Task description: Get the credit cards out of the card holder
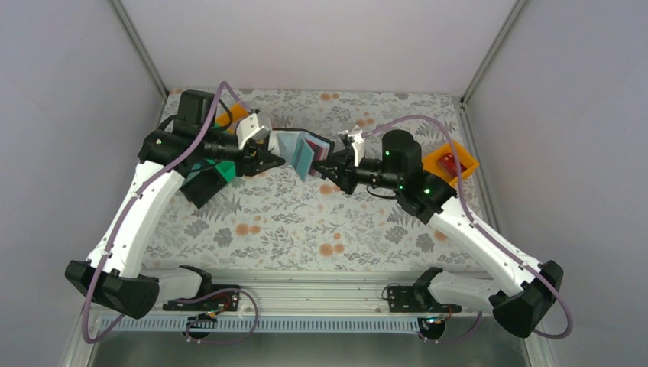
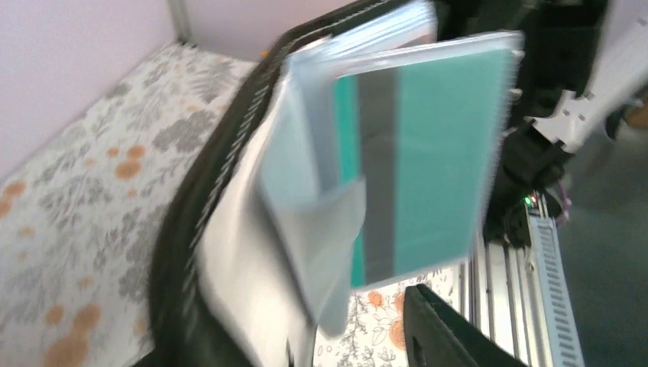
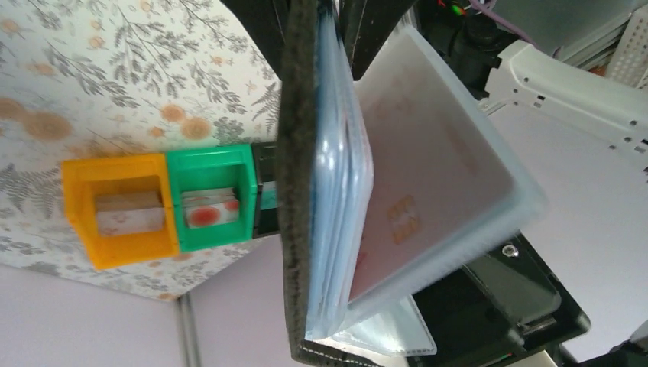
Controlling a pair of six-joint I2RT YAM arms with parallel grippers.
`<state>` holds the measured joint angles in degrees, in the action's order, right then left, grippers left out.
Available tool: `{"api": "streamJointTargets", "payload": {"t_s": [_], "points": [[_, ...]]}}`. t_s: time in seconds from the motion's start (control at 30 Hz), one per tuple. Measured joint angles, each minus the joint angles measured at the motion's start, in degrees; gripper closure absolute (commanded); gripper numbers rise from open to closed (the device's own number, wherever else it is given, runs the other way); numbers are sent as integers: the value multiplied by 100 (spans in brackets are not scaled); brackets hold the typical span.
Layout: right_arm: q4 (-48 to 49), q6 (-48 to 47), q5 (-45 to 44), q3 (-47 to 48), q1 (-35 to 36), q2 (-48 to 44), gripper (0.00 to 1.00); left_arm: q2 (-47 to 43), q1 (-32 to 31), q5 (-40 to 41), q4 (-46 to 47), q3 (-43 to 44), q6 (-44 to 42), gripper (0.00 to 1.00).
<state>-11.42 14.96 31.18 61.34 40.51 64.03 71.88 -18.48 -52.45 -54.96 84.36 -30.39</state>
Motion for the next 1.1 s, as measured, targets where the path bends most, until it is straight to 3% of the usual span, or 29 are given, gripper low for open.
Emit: {"api": "streamJointTargets", "payload": {"t_s": [0.23,0.3,0.37,0.4,0.6,0.73,0.9,1.1], "points": [[-688,4,-323,181,-107,-297,96,-15,280,1174,385,48,533,34],[-785,7,-356,190,-122,-356,96,-24,350,1484,514,63,627,23],[-844,17,-385,197,-138,-367,96,-26,402,1589,546,90,643,4],[-885,26,-398,212,-144,-361,96,-26,424,1547,514,111,608,0],[-1045,48,-372,459,-170,-153,96,-83,409,669,238,146,323,0],[-1038,50,-321,601,-173,55,96,-44,269,546,389,168,623,0],[-1062,76,-313,619,-173,240,96,411,-140,826,660,551,1075,0],[-1073,133,-286,619,-175,341,96,1005,-291,1781,907,872,1515,0]]}}
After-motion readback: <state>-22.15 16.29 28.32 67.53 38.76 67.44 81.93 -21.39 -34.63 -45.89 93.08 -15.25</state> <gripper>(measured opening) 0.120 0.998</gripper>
